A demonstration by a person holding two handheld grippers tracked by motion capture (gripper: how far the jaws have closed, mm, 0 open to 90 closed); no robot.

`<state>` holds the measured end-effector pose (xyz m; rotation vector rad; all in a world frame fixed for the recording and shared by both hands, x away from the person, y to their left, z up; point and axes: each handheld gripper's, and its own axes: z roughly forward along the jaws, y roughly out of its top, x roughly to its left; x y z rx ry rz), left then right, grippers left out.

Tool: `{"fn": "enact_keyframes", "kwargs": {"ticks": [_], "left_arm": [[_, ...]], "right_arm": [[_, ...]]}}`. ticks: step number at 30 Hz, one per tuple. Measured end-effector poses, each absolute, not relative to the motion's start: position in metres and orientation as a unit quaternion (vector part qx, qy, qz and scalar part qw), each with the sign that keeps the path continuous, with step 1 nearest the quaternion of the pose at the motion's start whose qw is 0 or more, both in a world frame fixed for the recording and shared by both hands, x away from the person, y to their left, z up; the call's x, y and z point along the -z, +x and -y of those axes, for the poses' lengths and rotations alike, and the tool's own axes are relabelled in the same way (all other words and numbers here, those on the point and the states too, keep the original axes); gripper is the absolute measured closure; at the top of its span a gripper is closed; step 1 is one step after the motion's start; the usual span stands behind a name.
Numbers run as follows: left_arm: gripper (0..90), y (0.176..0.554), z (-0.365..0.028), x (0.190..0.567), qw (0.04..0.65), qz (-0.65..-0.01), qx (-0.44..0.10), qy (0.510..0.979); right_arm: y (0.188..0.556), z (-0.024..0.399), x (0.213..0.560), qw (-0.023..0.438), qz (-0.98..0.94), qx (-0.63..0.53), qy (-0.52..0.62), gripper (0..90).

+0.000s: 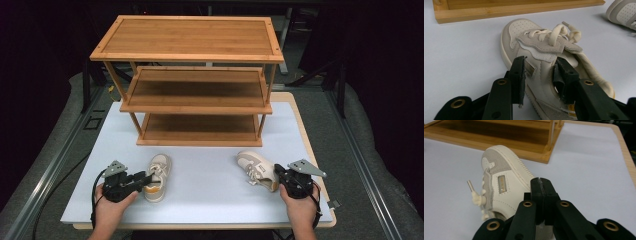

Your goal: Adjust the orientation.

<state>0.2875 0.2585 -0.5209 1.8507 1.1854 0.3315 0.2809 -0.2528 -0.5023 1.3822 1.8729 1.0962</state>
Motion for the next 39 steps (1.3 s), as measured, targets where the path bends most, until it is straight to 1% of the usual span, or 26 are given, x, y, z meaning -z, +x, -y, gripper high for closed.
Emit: {"fn": "enact_keyframes", "kwargs": {"ticks": [5,10,12,17,19,20,22,23,24,28,30,31,33,35,39], "left_arm": [[60.0,0.288,-0.258,0.522,0.443,-0.481,-0.131,0.745],[59.3,0.289,-0.258,0.523,0.444,-0.483,-0.129,0.744],[59.3,0.289,-0.258,0.523,0.443,-0.482,-0.129,0.745],[59.3,0.289,-0.258,0.523,0.443,-0.482,-0.128,0.745],[59.2,0.289,-0.258,0.523,0.443,-0.481,-0.129,0.745],[59.2,0.289,-0.258,0.523,0.443,-0.481,-0.129,0.746],[59.1,0.289,-0.258,0.523,0.443,-0.481,-0.129,0.746],[59.2,0.289,-0.258,0.523,0.443,-0.481,-0.128,0.746],[59.1,0.289,-0.258,0.523,0.443,-0.481,-0.128,0.746],[58.5,0.29,-0.259,0.524,0.445,-0.48,-0.125,0.746],[57.9,0.29,-0.259,0.524,0.445,-0.48,-0.125,0.745],[57.5,0.29,-0.259,0.524,0.444,-0.481,-0.125,0.745],[56.2,0.29,-0.259,0.524,0.444,-0.483,-0.127,0.744],[55.3,0.29,-0.26,0.524,0.445,-0.484,-0.128,0.743],[54.8,0.29,-0.26,0.525,0.447,-0.484,-0.126,0.742]], "right_arm": [[0.296,0.262,0.505,0.284,-0.684,-0.417,0.527,90.0],[0.319,0.281,0.513,0.241,-0.657,-0.442,0.562,88.6],[0.325,0.289,0.517,0.214,-0.647,-0.461,0.569,88.4],[0.33,0.301,0.525,0.223,-0.639,-0.426,0.601,87.5],[0.329,0.307,0.527,0.208,-0.637,-0.437,0.6,84.4],[0.329,0.308,0.528,0.212,-0.631,-0.44,0.603,83.0],[0.327,0.309,0.527,0.229,-0.642,-0.416,0.602,78.9],[0.325,0.309,0.526,0.246,-0.64,-0.405,0.604,76.5],[0.322,0.31,0.522,0.255,-0.637,-0.411,0.6,72.4],[0.309,0.308,0.51,0.27,-0.635,-0.43,0.582,61.3],[0.305,0.306,0.507,0.261,-0.642,-0.442,0.57,54.6],[0.303,0.304,0.505,0.262,-0.645,-0.44,0.567,52.7],[0.301,0.302,0.504,0.266,-0.649,-0.447,0.555,41.4],[0.3,0.3,0.504,0.241,-0.658,-0.466,0.54,37.3],[0.302,0.288,0.506,0.239,-0.692,-0.446,0.515,25.7]]}}
